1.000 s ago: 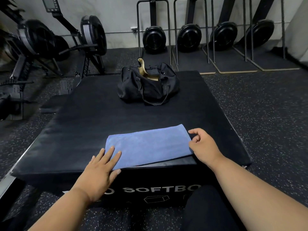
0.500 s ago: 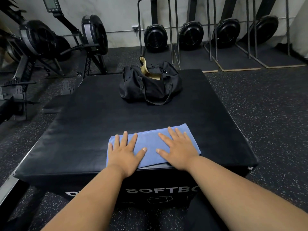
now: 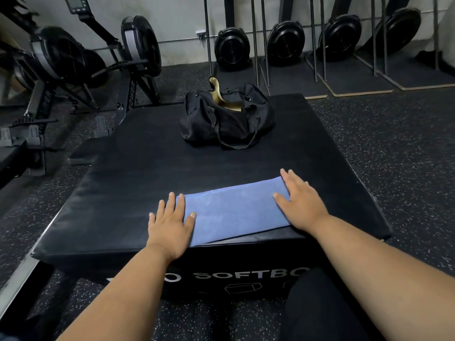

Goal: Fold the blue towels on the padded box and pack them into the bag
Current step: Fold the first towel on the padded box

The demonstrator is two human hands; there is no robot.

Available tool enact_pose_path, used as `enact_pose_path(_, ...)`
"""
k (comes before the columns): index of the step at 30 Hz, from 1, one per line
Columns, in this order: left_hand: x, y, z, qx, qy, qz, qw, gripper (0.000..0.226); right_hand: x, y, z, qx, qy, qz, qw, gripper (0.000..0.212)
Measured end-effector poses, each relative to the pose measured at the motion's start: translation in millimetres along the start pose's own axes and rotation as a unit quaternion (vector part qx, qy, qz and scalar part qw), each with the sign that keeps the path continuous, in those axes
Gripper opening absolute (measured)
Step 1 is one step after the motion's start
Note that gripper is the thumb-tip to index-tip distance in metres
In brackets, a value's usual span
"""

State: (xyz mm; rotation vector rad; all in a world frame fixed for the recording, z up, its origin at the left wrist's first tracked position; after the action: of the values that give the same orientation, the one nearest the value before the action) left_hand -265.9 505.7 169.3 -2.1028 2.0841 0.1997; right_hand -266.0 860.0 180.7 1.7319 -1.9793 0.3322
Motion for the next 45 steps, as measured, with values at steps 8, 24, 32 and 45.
enact_pose_path(8,16,-13,-3,-0.036,-0.035,0.010,0.999,0.055,-16,-39,-1,-0.005,-0.078,-0.032,0.996,0.061)
enact_pose_path(24,30,-67,-18,-0.045,-0.142,0.032,0.988,0.053,-11,27,15,0.086,-0.071,-0.086,0.990,0.051)
enact_pose_path(32,2,-72,0,-0.019,0.005,0.192,0.981,0.093,-9,94,12,0.117,-0.038,-0.097,0.988,0.044)
enact_pose_path(45,-42,-49,16,-0.042,-0.054,0.219,0.973,0.077,-19,162,0,0.049,-0.018,-0.039,0.998,0.057)
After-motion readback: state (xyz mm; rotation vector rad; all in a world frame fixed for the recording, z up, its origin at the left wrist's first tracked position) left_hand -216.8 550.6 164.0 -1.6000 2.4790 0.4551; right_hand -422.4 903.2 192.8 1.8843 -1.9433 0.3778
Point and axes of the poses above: each hand's wrist, its own y-axis towards the middle knuckle, its own z-axis out of the palm, x = y × z, the point moved 5 cm from there along y, towards the middle knuckle, and after that the axes turned 9 degrees about -x, right-handed, at the moved point
